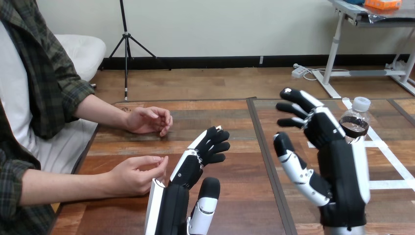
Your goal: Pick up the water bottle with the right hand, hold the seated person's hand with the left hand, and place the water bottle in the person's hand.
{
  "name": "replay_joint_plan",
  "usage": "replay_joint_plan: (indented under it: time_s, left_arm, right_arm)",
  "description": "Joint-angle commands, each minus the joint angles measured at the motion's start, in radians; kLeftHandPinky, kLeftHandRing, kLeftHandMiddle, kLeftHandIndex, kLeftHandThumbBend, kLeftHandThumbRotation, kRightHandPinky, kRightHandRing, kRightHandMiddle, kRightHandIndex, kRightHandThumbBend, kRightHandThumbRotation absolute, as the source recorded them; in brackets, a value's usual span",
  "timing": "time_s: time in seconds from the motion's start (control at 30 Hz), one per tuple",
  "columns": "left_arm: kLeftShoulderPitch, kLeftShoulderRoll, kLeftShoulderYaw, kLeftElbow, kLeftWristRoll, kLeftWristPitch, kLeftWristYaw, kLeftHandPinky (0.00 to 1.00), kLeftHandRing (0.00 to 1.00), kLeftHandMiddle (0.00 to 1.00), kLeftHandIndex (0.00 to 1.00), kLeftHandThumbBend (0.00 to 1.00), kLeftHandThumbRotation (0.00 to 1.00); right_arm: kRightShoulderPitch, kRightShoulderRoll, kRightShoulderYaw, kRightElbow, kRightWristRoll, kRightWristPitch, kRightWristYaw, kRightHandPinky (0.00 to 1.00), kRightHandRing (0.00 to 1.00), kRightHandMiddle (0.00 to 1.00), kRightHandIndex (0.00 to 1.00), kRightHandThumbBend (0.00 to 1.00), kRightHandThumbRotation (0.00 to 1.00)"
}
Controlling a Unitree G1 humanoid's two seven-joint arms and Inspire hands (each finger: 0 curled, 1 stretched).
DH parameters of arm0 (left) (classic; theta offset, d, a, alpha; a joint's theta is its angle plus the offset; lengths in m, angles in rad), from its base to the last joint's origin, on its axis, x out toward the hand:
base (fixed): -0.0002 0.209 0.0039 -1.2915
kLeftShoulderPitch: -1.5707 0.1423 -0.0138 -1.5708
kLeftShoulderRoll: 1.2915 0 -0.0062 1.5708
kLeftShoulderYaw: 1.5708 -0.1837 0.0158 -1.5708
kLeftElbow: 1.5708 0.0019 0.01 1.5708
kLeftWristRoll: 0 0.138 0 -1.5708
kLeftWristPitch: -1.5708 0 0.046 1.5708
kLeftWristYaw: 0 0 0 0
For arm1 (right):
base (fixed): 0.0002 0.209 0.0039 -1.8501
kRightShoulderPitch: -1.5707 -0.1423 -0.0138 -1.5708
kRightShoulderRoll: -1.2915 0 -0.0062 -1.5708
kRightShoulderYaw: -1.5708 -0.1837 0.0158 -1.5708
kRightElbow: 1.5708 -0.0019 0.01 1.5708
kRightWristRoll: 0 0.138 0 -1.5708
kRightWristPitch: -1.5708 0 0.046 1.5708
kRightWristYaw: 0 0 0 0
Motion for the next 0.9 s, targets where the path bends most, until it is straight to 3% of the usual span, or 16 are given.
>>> replay_joint_plan:
  time_s: [0.0,0.27,0.63,0.87]
  left_arm:
    - [-0.001,-0.110,0.004,-0.014,-0.010,-0.005,-0.001,0.73,0.78,0.82,0.84,0.45,0.96]
    - [-0.004,-0.112,0.006,-0.010,-0.006,-0.007,0.002,0.73,0.78,0.82,0.84,0.45,0.96]
    - [-0.004,-0.113,0.007,-0.009,0.002,-0.003,0.004,0.73,0.78,0.82,0.85,0.45,0.97]
    - [-0.005,-0.110,0.006,-0.006,0.002,-0.006,0.003,0.73,0.78,0.83,0.85,0.44,0.97]
  right_arm:
    - [-0.075,-0.006,-0.010,-0.034,0.037,-0.016,-0.001,0.67,0.77,0.83,0.80,0.46,0.39]
    - [-0.095,-0.018,-0.011,-0.032,0.075,-0.017,0.010,0.70,0.79,0.83,0.80,0.50,0.32]
    - [-0.123,-0.022,-0.031,-0.025,0.079,-0.020,0.008,0.72,0.81,0.84,0.80,0.56,0.25]
    - [-0.151,-0.024,-0.068,-0.011,0.028,-0.037,-0.023,0.72,0.81,0.83,0.80,0.59,0.20]
